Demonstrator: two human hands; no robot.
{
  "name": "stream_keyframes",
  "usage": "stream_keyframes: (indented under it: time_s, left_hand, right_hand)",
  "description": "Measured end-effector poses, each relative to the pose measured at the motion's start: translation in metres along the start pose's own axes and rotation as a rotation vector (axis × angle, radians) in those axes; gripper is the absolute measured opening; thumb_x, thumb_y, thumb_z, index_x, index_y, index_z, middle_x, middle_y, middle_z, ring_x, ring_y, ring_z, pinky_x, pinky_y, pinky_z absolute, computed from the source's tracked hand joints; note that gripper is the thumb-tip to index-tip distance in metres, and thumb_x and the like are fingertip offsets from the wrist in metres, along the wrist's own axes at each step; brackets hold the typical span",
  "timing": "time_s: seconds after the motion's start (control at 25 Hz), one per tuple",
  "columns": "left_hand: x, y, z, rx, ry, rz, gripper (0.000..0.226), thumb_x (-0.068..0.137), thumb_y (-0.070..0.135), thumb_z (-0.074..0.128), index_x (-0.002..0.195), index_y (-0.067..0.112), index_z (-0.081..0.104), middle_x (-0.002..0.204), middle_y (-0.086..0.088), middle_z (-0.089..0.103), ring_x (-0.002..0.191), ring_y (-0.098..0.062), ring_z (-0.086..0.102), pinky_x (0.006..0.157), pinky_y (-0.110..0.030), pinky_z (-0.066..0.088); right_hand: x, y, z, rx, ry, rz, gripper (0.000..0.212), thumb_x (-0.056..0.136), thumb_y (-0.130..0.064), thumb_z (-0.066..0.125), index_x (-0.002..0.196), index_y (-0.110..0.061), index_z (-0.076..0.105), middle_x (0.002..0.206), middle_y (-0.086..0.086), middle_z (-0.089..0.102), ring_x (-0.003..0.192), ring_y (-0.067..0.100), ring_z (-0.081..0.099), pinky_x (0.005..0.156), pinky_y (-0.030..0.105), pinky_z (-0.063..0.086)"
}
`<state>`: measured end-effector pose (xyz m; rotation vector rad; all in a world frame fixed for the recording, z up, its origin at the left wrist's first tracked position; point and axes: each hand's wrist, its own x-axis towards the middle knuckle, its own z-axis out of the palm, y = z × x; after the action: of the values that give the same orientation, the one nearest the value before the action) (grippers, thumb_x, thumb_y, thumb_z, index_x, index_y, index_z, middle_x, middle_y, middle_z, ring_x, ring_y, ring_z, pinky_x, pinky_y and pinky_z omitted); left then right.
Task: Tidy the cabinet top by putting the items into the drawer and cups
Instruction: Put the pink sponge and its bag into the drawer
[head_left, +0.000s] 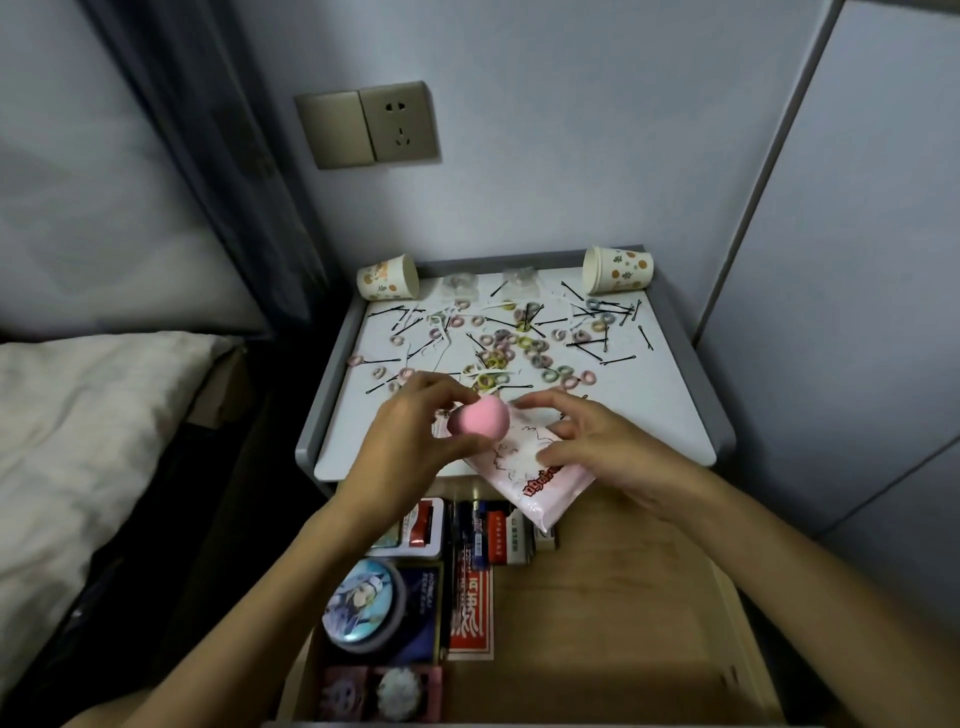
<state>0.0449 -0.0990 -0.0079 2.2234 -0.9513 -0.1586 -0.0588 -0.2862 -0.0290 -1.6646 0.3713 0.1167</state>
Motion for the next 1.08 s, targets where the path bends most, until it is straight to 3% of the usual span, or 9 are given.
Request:
stream_keyframes:
  time_s: [0.08, 0.2, 0.36, 0.48, 0.56, 0.64, 0.76, 0.88, 1.08]
  left_hand:
    - [-0.001, -0.002, 0.0, 0.148, -0.075, 0.148, 0.04, 0.074, 0.024, 0.082, 0.111, 0.027, 0.066, 0.106, 0.013, 0.061, 0.089, 0.001, 0.055, 0.077, -0.02, 0.048]
    - [-0.005, -0.004, 0.006, 0.172, -0.184, 0.257, 0.043, 0.073, 0.02, 0.083, 0.113, 0.026, 0.067, 0.105, 0.012, 0.064, 0.087, -0.001, 0.056, 0.076, -0.019, 0.049]
    - [-0.013, -0.01, 0.011, 0.021, -0.209, 0.206, 0.044, 0.071, 0.014, 0.084, 0.11, 0.025, 0.065, 0.099, 0.013, 0.066, 0.086, -0.002, 0.062, 0.075, -0.023, 0.053]
    - [-0.016, -0.009, 0.009, -0.035, -0.224, 0.193, 0.044, 0.071, 0.016, 0.084, 0.109, 0.023, 0.063, 0.097, 0.012, 0.066, 0.086, -0.005, 0.064, 0.074, -0.026, 0.054]
    - [-0.012, -0.012, 0.007, -0.055, -0.174, 0.099, 0.041, 0.075, 0.026, 0.082, 0.111, 0.025, 0.061, 0.104, 0.014, 0.065, 0.09, -0.003, 0.062, 0.073, -0.024, 0.053]
    - [-0.002, -0.025, 0.011, -0.076, -0.023, -0.179, 0.036, 0.083, 0.037, 0.073, 0.114, 0.022, 0.06, 0.11, 0.01, 0.064, 0.093, -0.007, 0.062, 0.071, -0.025, 0.051]
    - [0.02, -0.043, 0.026, 0.275, 0.035, -0.527, 0.065, 0.085, 0.063, 0.058, 0.126, 0.013, 0.051, 0.124, -0.009, 0.059, 0.108, -0.027, 0.059, 0.087, -0.042, 0.05]
    - [0.041, -0.039, 0.042, 0.429, -0.087, -0.616, 0.085, 0.081, 0.068, 0.059, 0.14, 0.01, 0.038, 0.139, -0.017, 0.044, 0.125, -0.036, 0.047, 0.098, -0.046, 0.041]
    - [0.063, -0.038, 0.051, 0.469, -0.139, -0.629, 0.088, 0.077, 0.053, 0.073, 0.141, 0.007, 0.033, 0.14, -0.02, 0.041, 0.126, -0.035, 0.046, 0.098, -0.042, 0.042]
  right_hand:
    - [0.0, 0.001, 0.003, -0.012, -0.034, -0.014, 0.047, 0.085, 0.003, 0.056, 0.115, -0.031, 0.065, 0.112, 0.004, 0.07, 0.1, 0.018, 0.068, 0.092, 0.037, 0.051]
    - [-0.003, 0.008, 0.009, -0.014, -0.155, -0.018, 0.032, 0.078, -0.017, 0.058, 0.107, -0.02, 0.072, 0.109, 0.002, 0.071, 0.102, 0.016, 0.064, 0.093, 0.033, 0.045]
    - [-0.006, 0.011, 0.01, 0.033, -0.281, 0.009, 0.039, 0.083, -0.038, 0.07, 0.11, -0.01, 0.072, 0.111, 0.004, 0.072, 0.109, 0.017, 0.063, 0.103, 0.034, 0.041]
    - [-0.004, 0.011, 0.016, -0.035, -0.244, 0.03, 0.041, 0.082, -0.044, 0.069, 0.106, -0.012, 0.074, 0.106, 0.005, 0.074, 0.11, 0.021, 0.064, 0.106, 0.037, 0.042]
    - [-0.001, 0.009, 0.015, -0.082, -0.156, 0.042, 0.03, 0.084, -0.036, 0.07, 0.102, -0.013, 0.075, 0.1, 0.004, 0.075, 0.105, 0.022, 0.066, 0.099, 0.035, 0.044]
    - [-0.001, 0.006, 0.005, -0.055, -0.012, 0.067, 0.022, 0.086, -0.028, 0.068, 0.1, -0.012, 0.075, 0.095, 0.003, 0.076, 0.096, 0.021, 0.069, 0.088, 0.03, 0.048]
    - [-0.002, 0.002, -0.008, 0.069, 0.185, 0.095, 0.018, 0.087, -0.024, 0.067, 0.1, -0.014, 0.074, 0.092, 0.002, 0.076, 0.088, 0.015, 0.069, 0.074, 0.022, 0.047]
    - [-0.001, 0.003, -0.007, 0.083, 0.215, 0.107, 0.016, 0.087, -0.025, 0.068, 0.099, -0.016, 0.073, 0.095, 0.0, 0.075, 0.089, 0.01, 0.066, 0.07, 0.02, 0.043]
    - [-0.001, 0.003, -0.012, 0.152, 0.221, 0.091, 0.017, 0.086, -0.026, 0.069, 0.1, -0.017, 0.074, 0.097, 0.002, 0.075, 0.096, 0.016, 0.067, 0.079, 0.024, 0.047]
